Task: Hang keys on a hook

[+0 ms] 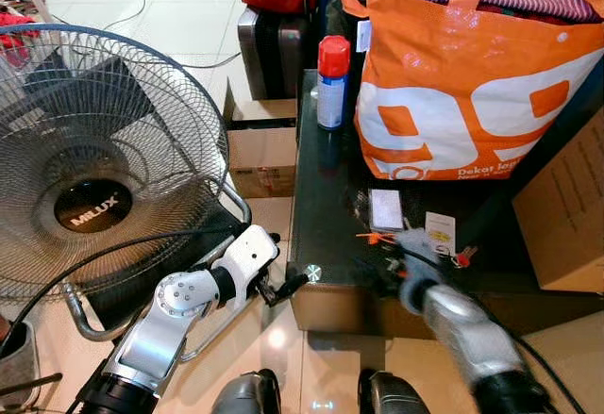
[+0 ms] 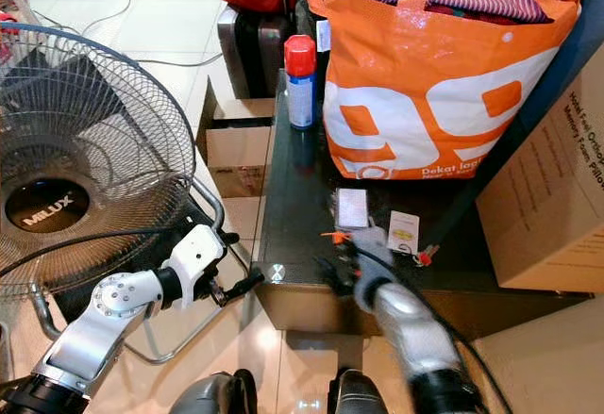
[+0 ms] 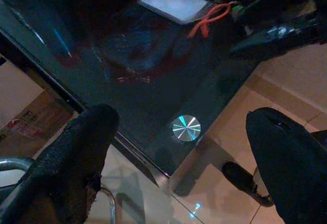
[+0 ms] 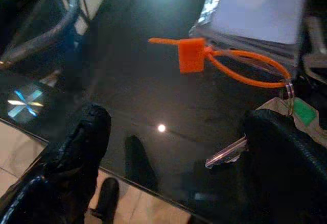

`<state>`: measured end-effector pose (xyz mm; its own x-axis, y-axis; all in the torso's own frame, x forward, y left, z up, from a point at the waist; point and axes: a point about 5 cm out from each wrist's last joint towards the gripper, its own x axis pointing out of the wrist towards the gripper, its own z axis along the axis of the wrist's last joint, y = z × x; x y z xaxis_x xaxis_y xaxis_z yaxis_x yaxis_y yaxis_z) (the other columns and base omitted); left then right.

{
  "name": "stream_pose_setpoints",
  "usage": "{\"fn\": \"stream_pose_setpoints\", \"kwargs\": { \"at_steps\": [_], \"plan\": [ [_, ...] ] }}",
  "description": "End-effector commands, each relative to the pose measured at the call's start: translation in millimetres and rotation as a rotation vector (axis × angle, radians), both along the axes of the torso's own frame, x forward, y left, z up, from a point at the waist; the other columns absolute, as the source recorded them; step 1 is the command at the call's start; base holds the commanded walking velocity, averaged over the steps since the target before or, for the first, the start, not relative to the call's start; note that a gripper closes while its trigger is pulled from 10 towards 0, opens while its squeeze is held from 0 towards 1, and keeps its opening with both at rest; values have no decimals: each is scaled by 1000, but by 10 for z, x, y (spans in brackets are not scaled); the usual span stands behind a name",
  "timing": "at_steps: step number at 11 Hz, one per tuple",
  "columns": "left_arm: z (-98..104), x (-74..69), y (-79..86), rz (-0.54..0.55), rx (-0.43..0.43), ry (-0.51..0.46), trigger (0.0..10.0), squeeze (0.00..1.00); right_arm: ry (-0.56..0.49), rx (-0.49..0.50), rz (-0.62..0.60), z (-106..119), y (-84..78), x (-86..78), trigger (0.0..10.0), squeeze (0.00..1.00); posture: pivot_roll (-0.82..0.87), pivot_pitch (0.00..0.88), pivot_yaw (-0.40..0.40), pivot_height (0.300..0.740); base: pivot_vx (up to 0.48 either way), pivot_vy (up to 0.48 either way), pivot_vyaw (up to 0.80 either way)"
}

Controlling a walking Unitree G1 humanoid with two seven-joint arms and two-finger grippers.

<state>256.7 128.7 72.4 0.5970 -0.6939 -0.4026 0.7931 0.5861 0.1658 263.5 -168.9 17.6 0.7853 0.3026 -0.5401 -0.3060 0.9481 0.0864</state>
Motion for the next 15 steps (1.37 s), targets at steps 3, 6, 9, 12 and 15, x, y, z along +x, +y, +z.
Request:
{"fn": "stream_pose_setpoints", "kwargs": {
  "at_steps": [3,6,9,12,15],
  "plan": [
    [-12,9,-9,-18,14,5,10000,0,28,18,14,-40,-173,-120,10000,0,-125,165,112,740,0,0,0],
    [-8,16,-20,-20,10,5,10000,0,-28,73,75,101,-82,-103,10000,0,-125,170,114,740,0,0,0],
    [-15,10,-23,-18,9,10,10000,0,-99,140,139,218,161,-86,10000,1000,-124,176,111,740,0,0,0],
    [-26,8,-2,-17,16,13,10000,0,-133,-16,38,168,237,94,10000,455,-118,195,115,740,0,0,0],
    [-18,2,4,-18,17,14,10000,0,-140,-179,-28,74,126,177,10000,0,-118,197,115,740,0,0,0]
  ]
}}
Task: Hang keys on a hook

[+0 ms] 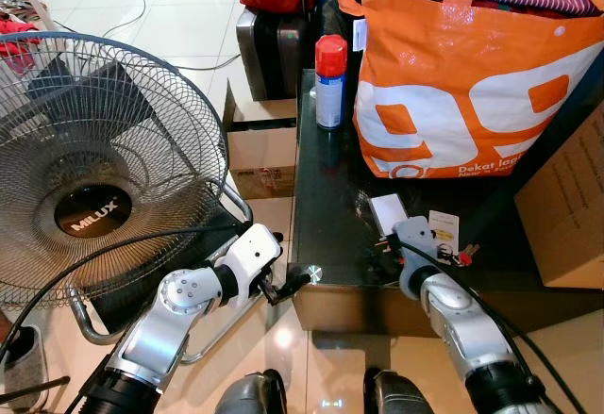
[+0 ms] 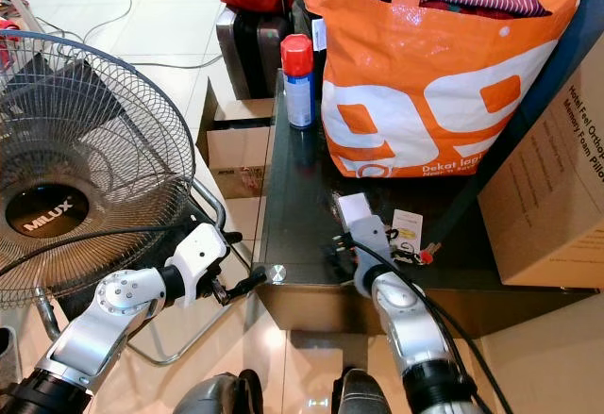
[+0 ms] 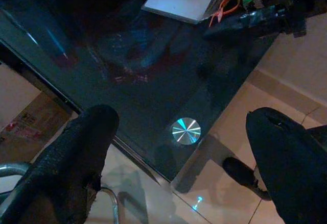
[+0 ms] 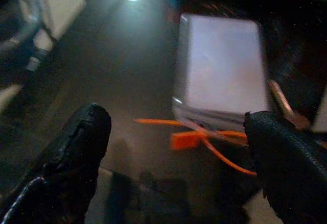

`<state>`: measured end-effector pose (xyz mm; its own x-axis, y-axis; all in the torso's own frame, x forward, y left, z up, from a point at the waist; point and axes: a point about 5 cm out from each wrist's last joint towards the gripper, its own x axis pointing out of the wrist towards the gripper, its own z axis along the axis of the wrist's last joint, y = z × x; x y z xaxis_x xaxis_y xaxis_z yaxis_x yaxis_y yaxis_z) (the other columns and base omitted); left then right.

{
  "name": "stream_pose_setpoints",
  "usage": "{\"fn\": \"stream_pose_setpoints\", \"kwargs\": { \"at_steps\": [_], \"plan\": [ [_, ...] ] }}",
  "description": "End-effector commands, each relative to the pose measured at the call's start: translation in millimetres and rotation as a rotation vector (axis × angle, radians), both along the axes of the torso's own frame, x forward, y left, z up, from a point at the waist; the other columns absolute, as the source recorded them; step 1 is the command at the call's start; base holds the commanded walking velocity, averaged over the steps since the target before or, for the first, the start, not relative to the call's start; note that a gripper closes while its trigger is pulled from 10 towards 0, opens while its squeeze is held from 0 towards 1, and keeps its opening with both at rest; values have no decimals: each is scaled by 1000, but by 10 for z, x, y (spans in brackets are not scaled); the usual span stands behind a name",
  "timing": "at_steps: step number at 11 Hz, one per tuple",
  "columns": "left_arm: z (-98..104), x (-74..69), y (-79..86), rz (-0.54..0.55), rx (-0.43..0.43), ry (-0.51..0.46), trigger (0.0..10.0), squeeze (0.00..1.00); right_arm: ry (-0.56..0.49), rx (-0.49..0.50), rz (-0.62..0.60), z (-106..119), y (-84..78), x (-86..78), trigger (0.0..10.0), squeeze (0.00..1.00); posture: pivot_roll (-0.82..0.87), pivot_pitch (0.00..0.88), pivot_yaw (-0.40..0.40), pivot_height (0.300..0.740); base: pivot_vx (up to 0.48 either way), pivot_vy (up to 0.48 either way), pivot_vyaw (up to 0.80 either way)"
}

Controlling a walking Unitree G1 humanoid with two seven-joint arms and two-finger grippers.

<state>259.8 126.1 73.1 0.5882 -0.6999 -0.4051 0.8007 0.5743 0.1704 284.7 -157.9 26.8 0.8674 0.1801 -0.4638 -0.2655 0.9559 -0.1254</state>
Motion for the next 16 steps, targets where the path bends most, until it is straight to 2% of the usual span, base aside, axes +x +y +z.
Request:
{"fn": "stream_pose_setpoints", "kwargs": {
  "at_steps": [1,2,3,4,12,16],
  "plan": [
    [-21,-29,27,-4,11,15,10000,0,11,-11,-20,-44,-19,-17,10000,0,-118,197,115,740,0,0,0],
    [-20,-26,26,-4,11,14,10000,0,12,-18,-33,-61,-26,0,8078,0,-116,197,114,740,0,0,0],
    [-18,-24,23,-4,10,13,10000,0,9,-26,-34,-69,-20,13,1686,0,-116,197,114,740,0,0,0],
    [-17,-23,23,-3,10,12,10000,0,4,-21,-37,-79,-9,26,0,0,-116,197,114,740,0,0,0],
    [-8,-6,12,-6,9,7,10000,0,-22,0,-40,-83,-34,38,0,0,-117,195,115,740,0,0,0],
    [-15,-6,-5,-12,8,3,10000,0,-39,6,-47,-77,-100,-3,0,0,-125,163,118,740,0,0,0]
  ]
}}
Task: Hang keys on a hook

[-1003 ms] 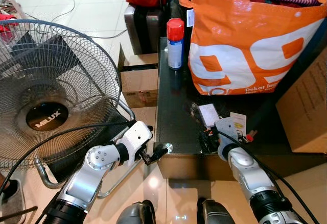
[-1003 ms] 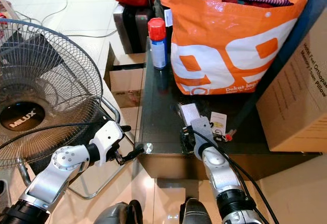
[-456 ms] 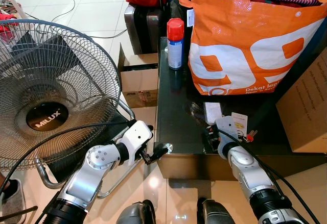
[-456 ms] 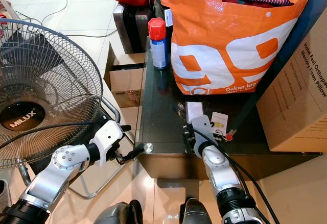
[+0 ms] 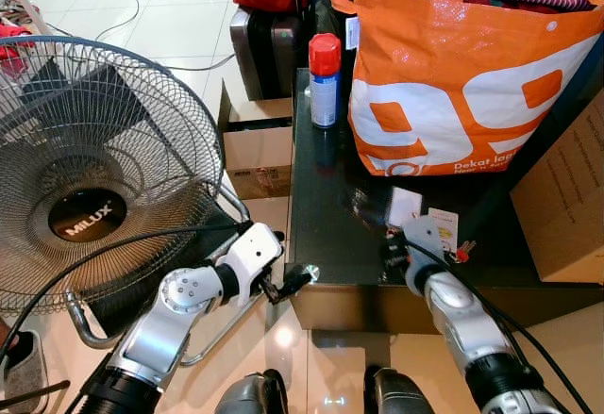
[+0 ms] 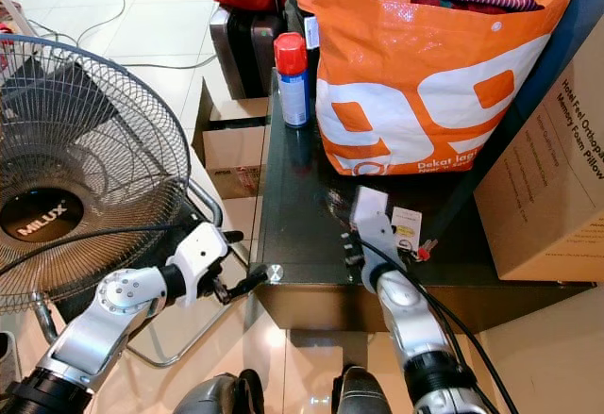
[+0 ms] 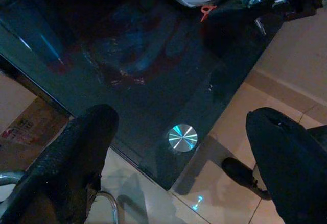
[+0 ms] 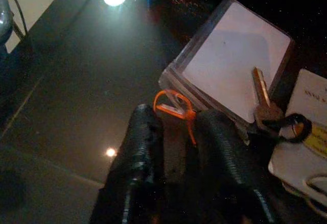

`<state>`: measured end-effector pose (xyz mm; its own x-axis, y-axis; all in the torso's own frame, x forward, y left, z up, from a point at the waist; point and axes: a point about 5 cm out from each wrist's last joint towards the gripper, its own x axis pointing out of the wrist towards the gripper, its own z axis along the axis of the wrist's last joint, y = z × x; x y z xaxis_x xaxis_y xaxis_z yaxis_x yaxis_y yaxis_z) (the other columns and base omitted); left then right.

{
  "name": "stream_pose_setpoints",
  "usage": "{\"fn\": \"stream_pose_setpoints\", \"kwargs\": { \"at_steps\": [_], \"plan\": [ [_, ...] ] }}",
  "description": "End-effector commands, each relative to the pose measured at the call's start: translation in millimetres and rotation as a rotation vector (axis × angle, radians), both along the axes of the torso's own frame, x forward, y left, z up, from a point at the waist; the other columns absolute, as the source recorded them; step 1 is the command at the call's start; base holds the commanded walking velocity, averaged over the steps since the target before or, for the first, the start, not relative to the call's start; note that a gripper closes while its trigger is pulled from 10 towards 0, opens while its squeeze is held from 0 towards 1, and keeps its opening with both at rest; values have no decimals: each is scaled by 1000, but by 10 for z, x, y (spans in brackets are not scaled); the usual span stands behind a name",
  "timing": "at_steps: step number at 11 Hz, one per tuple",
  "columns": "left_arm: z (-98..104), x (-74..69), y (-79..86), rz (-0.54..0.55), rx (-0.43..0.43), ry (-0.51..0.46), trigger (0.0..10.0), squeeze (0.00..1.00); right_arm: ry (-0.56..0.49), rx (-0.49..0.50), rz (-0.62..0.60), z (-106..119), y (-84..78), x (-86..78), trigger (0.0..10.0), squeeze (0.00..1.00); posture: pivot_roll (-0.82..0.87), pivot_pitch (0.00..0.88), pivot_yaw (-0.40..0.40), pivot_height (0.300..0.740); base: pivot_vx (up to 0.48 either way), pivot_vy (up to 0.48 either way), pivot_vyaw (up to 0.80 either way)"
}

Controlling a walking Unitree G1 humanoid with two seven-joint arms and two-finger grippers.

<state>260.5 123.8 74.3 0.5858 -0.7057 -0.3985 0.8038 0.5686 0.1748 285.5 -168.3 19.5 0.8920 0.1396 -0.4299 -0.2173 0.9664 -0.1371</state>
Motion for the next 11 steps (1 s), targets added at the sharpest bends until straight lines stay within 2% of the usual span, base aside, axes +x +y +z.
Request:
{"fn": "stream_pose_setpoints", "kwargs": {
  "at_steps": [1,5,7,8,9,10,11],
  "plan": [
    [-29,-14,13,-5,11,10,10000,0,-6,10,-3,0,-17,-25,0,0,-126,159,116,740,0,0,0],
    [-28,-15,-3,-3,6,4,10000,0,-107,64,7,173,-120,-96,0,0,-127,144,113,740,0,0,0],
    [-31,-19,7,6,4,3,10000,0,-117,133,84,235,-91,-229,0,0,-124,140,107,740,0,0,0],
    [-34,-20,9,9,3,4,10000,0,-102,131,119,233,-98,-298,0,0,-124,142,105,740,0,0,0],
    [-38,-19,12,12,3,5,10000,0,-77,102,148,210,-114,-358,1608,0,-127,146,107,740,0,0,0],
    [-38,-5,3,14,3,5,10000,0,-69,87,134,215,-102,-340,10000,0,-130,152,111,740,0,0,0],
    [-33,4,-3,15,2,5,10000,0,-62,121,136,234,-60,-319,10000,0,-129,154,113,740,0,0,0]
  ]
}}
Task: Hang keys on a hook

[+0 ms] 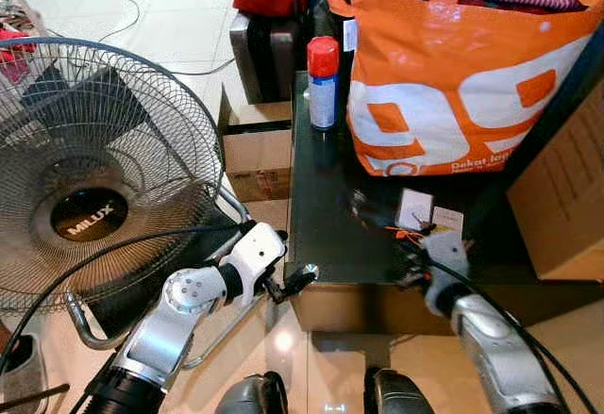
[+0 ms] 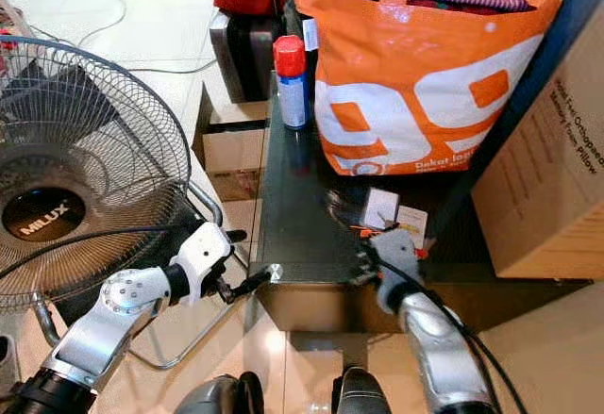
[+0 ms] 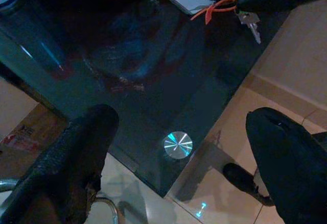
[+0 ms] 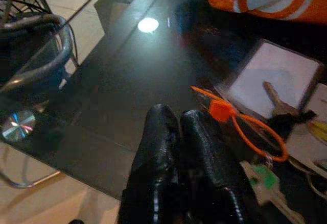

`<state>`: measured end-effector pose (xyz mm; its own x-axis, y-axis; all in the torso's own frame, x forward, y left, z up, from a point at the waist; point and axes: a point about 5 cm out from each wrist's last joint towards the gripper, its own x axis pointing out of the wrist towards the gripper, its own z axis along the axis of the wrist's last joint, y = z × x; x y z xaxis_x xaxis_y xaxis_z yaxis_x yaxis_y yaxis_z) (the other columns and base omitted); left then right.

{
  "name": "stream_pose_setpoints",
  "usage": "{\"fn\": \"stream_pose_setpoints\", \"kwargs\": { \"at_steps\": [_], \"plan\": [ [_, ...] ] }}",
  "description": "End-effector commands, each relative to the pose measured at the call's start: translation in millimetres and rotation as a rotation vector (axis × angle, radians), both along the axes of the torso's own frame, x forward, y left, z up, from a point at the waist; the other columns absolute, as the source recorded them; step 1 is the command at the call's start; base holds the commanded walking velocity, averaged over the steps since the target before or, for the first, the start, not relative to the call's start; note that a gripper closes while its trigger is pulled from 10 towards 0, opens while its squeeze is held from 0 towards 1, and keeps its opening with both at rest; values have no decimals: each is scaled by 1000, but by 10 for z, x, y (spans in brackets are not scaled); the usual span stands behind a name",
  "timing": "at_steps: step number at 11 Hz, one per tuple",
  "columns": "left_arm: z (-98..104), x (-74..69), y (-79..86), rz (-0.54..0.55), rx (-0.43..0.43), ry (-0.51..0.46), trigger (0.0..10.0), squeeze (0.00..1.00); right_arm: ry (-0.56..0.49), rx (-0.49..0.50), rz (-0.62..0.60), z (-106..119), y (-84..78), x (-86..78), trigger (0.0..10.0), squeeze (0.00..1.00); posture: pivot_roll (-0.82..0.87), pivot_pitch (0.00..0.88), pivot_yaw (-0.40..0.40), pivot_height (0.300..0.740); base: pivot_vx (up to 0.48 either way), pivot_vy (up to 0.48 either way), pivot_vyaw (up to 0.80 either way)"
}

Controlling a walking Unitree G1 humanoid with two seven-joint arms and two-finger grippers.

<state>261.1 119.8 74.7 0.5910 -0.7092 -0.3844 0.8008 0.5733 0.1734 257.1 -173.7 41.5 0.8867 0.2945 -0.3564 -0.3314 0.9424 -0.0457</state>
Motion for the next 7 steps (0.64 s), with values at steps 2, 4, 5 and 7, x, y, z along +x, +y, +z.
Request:
{"fn": "stream_pose_setpoints", "kwargs": {
  "at_steps": [2,4,5,7],
  "plan": [
    [-27,5,42,6,20,13,10000,0,9,15,-104,50,112,250,10000,1000,-119,175,120,740,0,0,0],
    [-32,-35,72,-3,30,24,10000,0,43,42,-179,28,238,466,10000,1000,-103,203,123,740,0,0,0],
    [-32,-52,85,-4,32,27,10000,0,49,23,-182,23,295,526,10000,1000,-99,209,123,740,0,0,0],
    [-35,-104,135,-5,42,40,10000,0,115,-57,-335,-97,200,602,10000,302,-79,227,119,740,0,0,0]
  ]
}}
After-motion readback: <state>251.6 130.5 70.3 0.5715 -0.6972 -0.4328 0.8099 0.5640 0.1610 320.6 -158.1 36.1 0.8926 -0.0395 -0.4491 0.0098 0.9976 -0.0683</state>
